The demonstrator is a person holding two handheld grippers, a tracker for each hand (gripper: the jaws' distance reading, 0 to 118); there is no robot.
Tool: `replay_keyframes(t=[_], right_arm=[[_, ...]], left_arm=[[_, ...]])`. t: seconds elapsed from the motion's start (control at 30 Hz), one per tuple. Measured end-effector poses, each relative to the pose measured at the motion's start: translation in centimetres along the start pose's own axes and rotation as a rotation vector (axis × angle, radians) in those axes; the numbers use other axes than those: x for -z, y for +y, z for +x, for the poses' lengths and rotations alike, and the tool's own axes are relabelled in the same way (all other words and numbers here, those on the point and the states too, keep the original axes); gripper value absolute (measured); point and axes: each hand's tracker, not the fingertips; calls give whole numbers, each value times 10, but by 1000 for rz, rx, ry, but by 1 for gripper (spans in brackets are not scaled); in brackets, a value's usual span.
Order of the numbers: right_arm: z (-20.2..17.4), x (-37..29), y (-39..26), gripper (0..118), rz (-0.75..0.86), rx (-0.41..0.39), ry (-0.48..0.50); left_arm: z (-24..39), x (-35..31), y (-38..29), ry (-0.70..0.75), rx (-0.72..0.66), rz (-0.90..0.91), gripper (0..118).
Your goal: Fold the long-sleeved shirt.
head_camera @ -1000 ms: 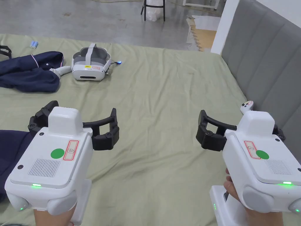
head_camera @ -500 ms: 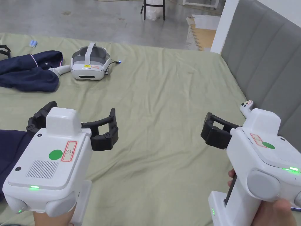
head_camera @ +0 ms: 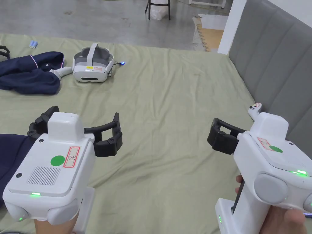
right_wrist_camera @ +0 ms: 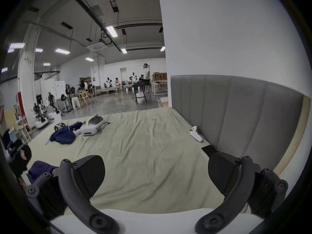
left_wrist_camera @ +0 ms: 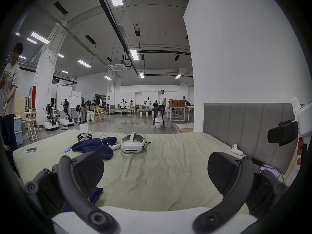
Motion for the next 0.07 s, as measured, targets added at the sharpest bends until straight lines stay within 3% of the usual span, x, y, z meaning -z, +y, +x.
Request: replay_keyframes(t=[0.07], right_arm=[[-1,0,4,118,-17,7,-6]], left_arm=[[0,0,0,-2,2,0,111]])
